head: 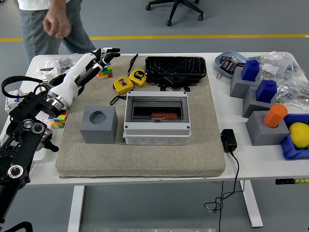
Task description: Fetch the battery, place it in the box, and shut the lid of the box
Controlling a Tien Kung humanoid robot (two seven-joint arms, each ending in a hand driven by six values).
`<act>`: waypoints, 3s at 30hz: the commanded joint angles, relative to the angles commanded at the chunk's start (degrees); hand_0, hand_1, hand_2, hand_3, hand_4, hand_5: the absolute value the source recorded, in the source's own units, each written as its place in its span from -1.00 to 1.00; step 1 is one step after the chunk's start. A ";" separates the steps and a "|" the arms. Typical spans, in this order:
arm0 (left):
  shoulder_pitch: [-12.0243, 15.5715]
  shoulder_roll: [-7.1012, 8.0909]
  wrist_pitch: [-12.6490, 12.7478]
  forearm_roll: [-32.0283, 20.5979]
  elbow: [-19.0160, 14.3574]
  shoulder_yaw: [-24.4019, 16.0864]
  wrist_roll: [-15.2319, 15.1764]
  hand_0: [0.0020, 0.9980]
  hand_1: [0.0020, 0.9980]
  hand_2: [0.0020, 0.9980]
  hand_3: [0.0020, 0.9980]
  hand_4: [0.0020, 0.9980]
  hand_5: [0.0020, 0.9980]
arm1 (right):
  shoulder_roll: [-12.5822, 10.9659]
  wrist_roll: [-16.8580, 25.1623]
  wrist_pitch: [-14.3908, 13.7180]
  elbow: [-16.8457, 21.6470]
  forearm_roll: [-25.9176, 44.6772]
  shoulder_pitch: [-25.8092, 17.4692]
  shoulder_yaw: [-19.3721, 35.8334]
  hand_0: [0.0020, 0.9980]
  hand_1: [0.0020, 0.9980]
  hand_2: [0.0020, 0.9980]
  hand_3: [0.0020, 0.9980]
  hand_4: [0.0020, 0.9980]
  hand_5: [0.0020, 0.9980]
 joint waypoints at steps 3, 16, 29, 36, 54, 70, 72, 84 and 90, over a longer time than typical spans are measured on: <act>1.71 0.52 -3.72 -7.82 0.02 -3.51 2.02 0.81 0.79 0.67 0.61 1.00 1.00 | 0.11 -0.02 0.01 0.00 0.02 -0.06 -0.05 0.60 0.49 0.49 0.60 1.00 1.00; 8.44 1.49 -7.02 -39.10 0.49 -10.18 3.78 0.81 0.82 0.73 0.74 1.00 1.00 | 1.00 0.04 0.14 0.00 -0.59 -0.48 0.55 0.60 0.49 0.49 0.60 1.00 1.00; 11.30 1.27 2.34 -39.63 1.57 -17.39 1.18 1.00 1.00 0.99 0.93 1.00 1.00 | 1.76 0.15 0.22 0.00 -2.22 -1.76 2.13 0.63 0.50 0.49 0.60 1.00 1.00; 12.40 0.19 8.80 -23.46 2.24 -21.48 0.44 1.00 1.00 1.00 1.00 1.00 1.00 | 1.66 0.17 0.11 0.00 -2.89 -2.28 2.70 0.64 0.51 0.49 0.60 1.00 1.00; 13.66 -1.74 19.83 7.44 2.54 -21.17 -7.06 1.00 1.00 1.00 1.00 1.00 1.00 | 2.53 1.99 -1.27 0.00 -6.00 -4.09 7.01 0.66 0.59 0.54 0.61 1.00 1.00; 13.11 -2.18 20.53 5.32 1.63 -20.82 -8.26 0.81 0.87 0.81 0.79 1.00 1.00 | 3.01 3.45 -2.56 0.00 -12.23 -3.63 13.66 0.93 0.93 0.81 0.80 1.00 1.00; 13.11 -2.14 20.53 5.27 1.69 -20.87 -8.35 0.81 0.87 0.81 0.79 1.00 1.00 | 2.99 3.66 -2.65 0.00 -12.57 -3.48 13.64 0.93 0.93 0.81 0.80 1.00 1.00; 12.72 -2.40 23.88 4.07 1.84 -21.10 -11.91 0.68 0.74 0.69 0.65 1.00 1.00 | 2.98 3.80 -2.43 0.00 -12.56 -3.00 13.94 1.00 0.99 0.87 0.84 1.00 1.00; 12.59 -2.61 22.50 4.37 1.54 -21.71 -11.24 0.70 0.75 0.68 0.64 1.00 1.00 | 2.90 3.58 -2.30 0.00 -11.77 -2.85 13.79 1.00 0.97 0.86 0.85 1.00 1.00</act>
